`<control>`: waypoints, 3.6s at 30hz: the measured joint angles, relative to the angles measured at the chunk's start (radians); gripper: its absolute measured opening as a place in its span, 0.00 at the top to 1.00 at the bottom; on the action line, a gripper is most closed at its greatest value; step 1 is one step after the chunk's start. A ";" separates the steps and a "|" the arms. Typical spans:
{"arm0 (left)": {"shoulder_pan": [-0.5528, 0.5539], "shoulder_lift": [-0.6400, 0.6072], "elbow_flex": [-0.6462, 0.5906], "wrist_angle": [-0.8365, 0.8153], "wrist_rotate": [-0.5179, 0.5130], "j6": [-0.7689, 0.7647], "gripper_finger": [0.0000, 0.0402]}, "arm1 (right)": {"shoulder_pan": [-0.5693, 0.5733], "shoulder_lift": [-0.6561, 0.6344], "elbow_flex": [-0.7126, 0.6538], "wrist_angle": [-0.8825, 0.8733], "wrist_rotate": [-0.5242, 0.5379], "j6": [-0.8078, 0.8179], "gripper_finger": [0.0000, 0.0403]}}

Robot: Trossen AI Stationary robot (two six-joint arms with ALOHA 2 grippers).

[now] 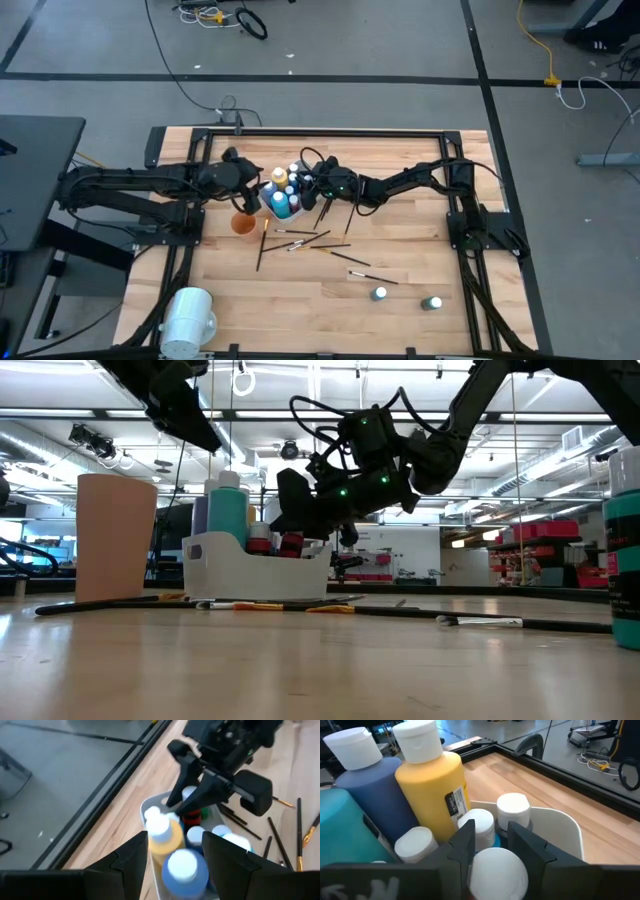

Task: Pick & Place Paint Supplies
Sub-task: Put the orange paint bottle into the white bin, then put the left small light blue paint bottle into the white bin

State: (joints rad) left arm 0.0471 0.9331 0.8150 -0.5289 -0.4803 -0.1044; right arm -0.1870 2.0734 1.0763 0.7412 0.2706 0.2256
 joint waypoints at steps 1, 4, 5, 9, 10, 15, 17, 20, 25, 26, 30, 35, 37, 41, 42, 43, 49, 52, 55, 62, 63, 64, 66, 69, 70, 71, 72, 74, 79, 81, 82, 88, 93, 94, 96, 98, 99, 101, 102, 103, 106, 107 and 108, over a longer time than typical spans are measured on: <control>0.000 0.010 0.000 0.018 0.006 0.012 0.51 | -0.002 0.001 0.000 0.003 -0.002 0.000 0.70; 0.000 0.038 0.000 0.056 0.014 0.050 0.51 | -0.013 0.001 0.000 0.002 -0.002 -0.001 0.66; 0.000 0.048 0.000 0.071 0.015 0.061 0.51 | -0.015 0.001 0.000 0.002 -0.010 -0.002 0.65; 0.000 0.067 0.000 0.080 0.015 0.068 0.51 | -0.028 0.001 -0.001 0.007 -0.089 -0.009 0.65; 0.000 0.068 0.000 0.073 0.015 0.068 0.51 | -0.029 0.001 -0.002 0.010 -0.105 -0.016 0.65; 0.000 0.068 0.000 0.074 0.015 0.068 0.51 | -0.033 0.000 -0.004 0.052 -0.154 -0.080 0.65; 0.000 0.068 0.000 0.077 0.015 0.068 0.51 | -0.033 -0.012 -0.004 0.069 -0.158 -0.081 0.65; 0.000 0.068 0.000 0.076 0.015 0.068 0.51 | -0.033 -0.038 -0.004 0.079 -0.159 -0.079 0.65; 0.000 0.068 0.000 0.073 0.027 0.064 0.51 | -0.033 -0.102 -0.004 0.011 -0.261 -0.081 0.65; 0.000 0.068 0.000 0.073 0.030 0.064 0.51 | -0.033 -0.122 -0.004 -0.015 -0.294 -0.085 0.65; 0.000 0.068 0.000 0.073 0.030 0.064 0.51 | -0.027 -0.202 -0.004 -0.139 -0.425 -0.148 0.65; 0.000 0.068 0.000 0.071 0.030 0.068 0.51 | -0.005 -0.305 -0.003 -0.298 -0.550 -0.184 0.65; 0.000 0.067 0.000 0.071 0.030 0.065 0.51 | 0.005 -0.346 -0.004 -0.364 -0.574 -0.207 0.65; 0.000 0.067 0.000 0.072 0.030 0.069 0.51 | 0.018 -0.418 -0.003 -0.450 -0.576 -0.204 0.65; 0.000 0.067 0.000 0.072 0.030 0.068 0.51 | 0.020 -0.429 -0.002 -0.461 -0.576 -0.196 0.65; 0.000 0.067 0.000 0.074 0.030 0.068 0.51 | 0.020 -0.437 -0.003 -0.462 -0.576 -0.183 0.65; 0.000 0.067 0.000 0.074 0.030 0.059 0.51 | 0.020 -0.440 -0.003 -0.436 -0.595 -0.189 0.65; 0.000 0.067 0.000 0.074 0.030 0.059 0.51 | 0.025 -0.441 -0.003 -0.478 -0.748 -0.234 0.65; 0.000 0.067 0.000 0.075 0.030 0.058 0.51 | 0.039 -0.458 -0.003 -0.467 -0.905 -0.224 0.64; 0.000 0.067 0.000 0.075 0.030 0.056 0.51 | 0.049 -0.581 -0.003 -0.588 -1.139 -0.251 0.57; 0.000 0.067 0.000 0.074 0.030 0.056 0.51 | 0.051 -0.604 -0.001 -0.639 -1.135 -0.277 0.56; 0.000 0.067 0.000 0.075 0.030 0.056 0.51 | 0.054 -0.626 -0.002 -0.711 -1.123 -0.316 0.55; 0.000 0.067 0.000 0.075 0.030 0.056 0.51 | 0.072 -0.655 -0.002 -0.839 -1.088 -0.407 0.53; 0.000 0.067 0.000 0.075 0.030 0.056 0.51 | 0.121 -0.680 -0.017 -0.970 -1.078 -0.475 0.52; 0.000 0.067 0.000 0.074 0.030 0.056 0.51 | 0.141 -0.684 -0.034 -0.982 -1.099 -0.491 0.52; 0.000 0.067 0.000 0.074 0.030 0.056 0.51 | 0.160 -0.686 -0.055 -0.976 -1.126 -0.497 0.52; 0.000 0.067 0.000 0.076 0.030 0.056 0.51 | 0.180 -0.684 -0.078 -0.949 -1.148 -0.501 0.52; 0.000 0.067 0.000 0.075 0.030 0.056 0.51 | 0.215 -0.683 -0.129 -0.893 -1.185 -0.504 0.52; -0.002 0.067 0.000 0.078 0.030 0.032 0.51 | 0.277 -0.683 -0.270 -0.723 -1.204 -0.458 0.52; -0.002 0.067 0.000 0.078 0.030 0.024 0.51 | 0.299 -0.683 -0.330 -0.617 -1.205 -0.444 0.52; -0.002 0.067 0.000 0.079 0.030 0.014 0.51 | 0.311 -0.683 -0.364 -0.565 -1.205 -0.444 0.52; -0.002 0.067 0.000 0.083 0.030 -0.017 0.51 | 0.381 -0.683 -0.536 -0.270 -1.187 -0.456 0.52; -0.002 0.067 0.000 0.094 0.030 -0.033 0.51 | 0.429 -0.682 -0.610 -0.194 -1.102 -0.480 0.52; -0.002 0.067 0.000 0.100 0.030 -0.033 0.51 | 0.437 -0.681 -0.616 -0.197 -1.083 -0.482 0.52; -0.002 0.067 0.000 0.112 0.030 -0.033 0.51 | 0.453 -0.681 -0.618 -0.195 -1.053 -0.499 0.52; -0.002 0.067 0.000 0.127 0.030 -0.033 0.51 | 0.467 -0.673 -0.618 -0.175 -1.038 -0.521 0.52; -0.002 0.067 0.000 0.137 0.030 -0.033 0.51 | 0.474 -0.666 -0.618 -0.168 -1.037 -0.522 0.52; -0.002 0.067 0.000 0.140 0.030 -0.033 0.51 | 0.488 -0.652 -0.618 -0.157 -1.036 -0.522 0.52; -0.002 0.067 0.000 0.139 0.030 -0.032 0.51 | 0.494 -0.644 -0.618 -0.153 -1.036 -0.522 0.52; -0.002 0.067 0.000 0.139 0.030 -0.032 0.51 | 0.499 -0.633 -0.617 -0.147 -1.036 -0.523 0.52; -0.002 0.067 0.000 0.139 0.030 -0.031 0.51 | 0.511 -0.597 -0.618 -0.116 -0.984 -0.523 0.52; -0.002 0.067 0.000 0.139 0.030 -0.030 0.51 | 0.512 -0.585 -0.618 -0.098 -0.953 -0.523 0.52; -0.002 0.067 0.000 0.140 0.030 -0.030 0.51 | 0.512 -0.573 -0.618 -0.087 -0.929 -0.520 0.52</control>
State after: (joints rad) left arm 0.0448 1.0004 0.8150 -0.3893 -0.4503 -0.1349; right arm 0.3252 1.4999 0.4587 0.6542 -0.6583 -0.2940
